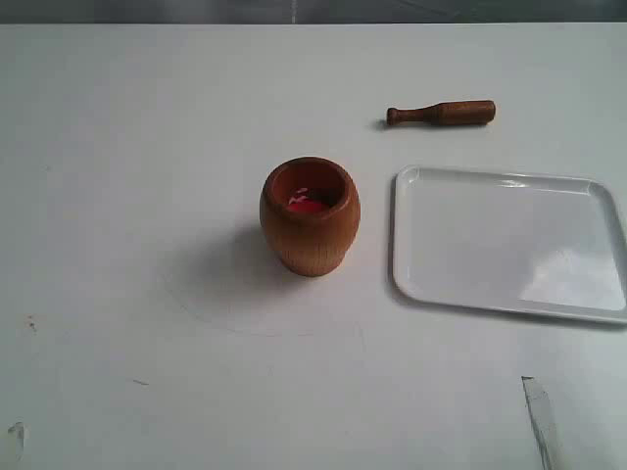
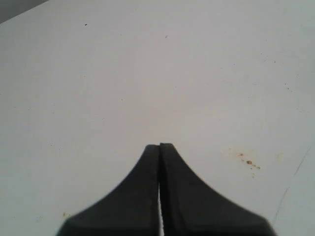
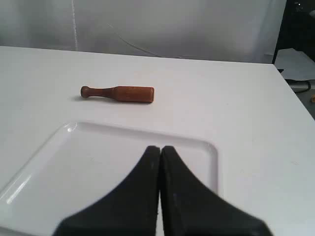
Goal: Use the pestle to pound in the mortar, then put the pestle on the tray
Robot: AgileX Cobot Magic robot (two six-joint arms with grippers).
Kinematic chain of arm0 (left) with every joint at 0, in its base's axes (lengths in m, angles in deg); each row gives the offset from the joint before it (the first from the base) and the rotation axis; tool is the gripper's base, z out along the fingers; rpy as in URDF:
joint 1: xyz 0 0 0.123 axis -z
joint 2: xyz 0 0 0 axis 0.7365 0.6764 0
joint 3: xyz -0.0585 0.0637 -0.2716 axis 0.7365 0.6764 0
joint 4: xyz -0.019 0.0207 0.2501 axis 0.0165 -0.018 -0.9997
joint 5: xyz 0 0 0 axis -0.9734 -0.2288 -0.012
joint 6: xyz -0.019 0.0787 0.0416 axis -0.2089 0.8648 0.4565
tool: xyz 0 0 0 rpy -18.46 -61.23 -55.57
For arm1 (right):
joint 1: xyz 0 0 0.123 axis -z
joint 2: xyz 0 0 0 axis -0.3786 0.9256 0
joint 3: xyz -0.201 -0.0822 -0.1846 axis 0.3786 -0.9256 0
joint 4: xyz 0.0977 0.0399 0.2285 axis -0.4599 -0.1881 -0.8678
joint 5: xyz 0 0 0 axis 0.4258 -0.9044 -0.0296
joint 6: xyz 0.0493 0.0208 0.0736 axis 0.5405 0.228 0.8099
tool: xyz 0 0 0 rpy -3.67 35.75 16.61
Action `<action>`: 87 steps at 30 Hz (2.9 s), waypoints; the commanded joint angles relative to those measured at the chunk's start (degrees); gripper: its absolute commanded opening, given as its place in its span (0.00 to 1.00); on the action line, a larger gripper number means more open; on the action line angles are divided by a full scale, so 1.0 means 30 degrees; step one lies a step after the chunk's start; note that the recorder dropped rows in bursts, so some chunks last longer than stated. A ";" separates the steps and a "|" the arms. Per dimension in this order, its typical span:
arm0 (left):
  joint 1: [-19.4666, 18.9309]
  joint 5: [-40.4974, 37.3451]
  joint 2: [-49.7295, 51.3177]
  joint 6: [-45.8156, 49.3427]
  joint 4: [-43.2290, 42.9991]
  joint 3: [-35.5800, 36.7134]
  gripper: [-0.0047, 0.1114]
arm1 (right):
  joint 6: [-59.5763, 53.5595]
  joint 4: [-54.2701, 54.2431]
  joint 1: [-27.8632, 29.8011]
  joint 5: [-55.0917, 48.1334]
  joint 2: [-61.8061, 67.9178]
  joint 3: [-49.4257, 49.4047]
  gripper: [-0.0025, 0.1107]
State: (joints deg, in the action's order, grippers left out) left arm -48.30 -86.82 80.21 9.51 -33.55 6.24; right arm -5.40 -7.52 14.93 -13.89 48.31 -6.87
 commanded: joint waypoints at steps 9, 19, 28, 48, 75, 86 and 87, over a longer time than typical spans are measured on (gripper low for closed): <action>0.0148 0.0058 -0.0023 -0.0157 0.0140 0.0011 0.04 | 0.0100 0.0054 -0.0040 0.0595 -0.0057 -0.0066 0.02; 0.0148 0.0058 -0.0023 -0.0157 0.0140 0.0011 0.04 | 0.0198 -0.2280 -0.0040 0.7079 -0.0057 -0.0066 0.02; 0.0148 0.0058 -0.0023 -0.0157 0.0140 0.0011 0.04 | 0.0760 -0.3394 -0.0040 1.2464 -0.0057 -0.0066 0.02; 0.0148 0.0058 -0.0023 -0.0157 0.0140 0.0011 0.04 | 0.1883 -0.1522 -0.0040 1.1167 -0.0057 -0.0066 0.02; 0.0148 0.0058 -0.0023 -0.0157 0.0140 0.0011 0.04 | 2.7449 3.6962 -0.2034 0.8716 2.7305 2.0266 0.02; 0.0148 0.0058 -0.0023 -0.0157 0.0140 0.0011 0.04 | 0.0101 2.4669 -0.4975 -0.7922 3.1175 2.4685 0.02; 0.0148 0.0058 -0.0023 -0.0157 0.0140 0.0011 0.04 | -0.2623 1.9548 -0.4714 -0.9220 3.1753 2.5905 0.02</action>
State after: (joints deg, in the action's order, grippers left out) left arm -48.30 -86.82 80.21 9.51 -33.55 6.24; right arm 8.96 83.66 0.29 -29.97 140.13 61.90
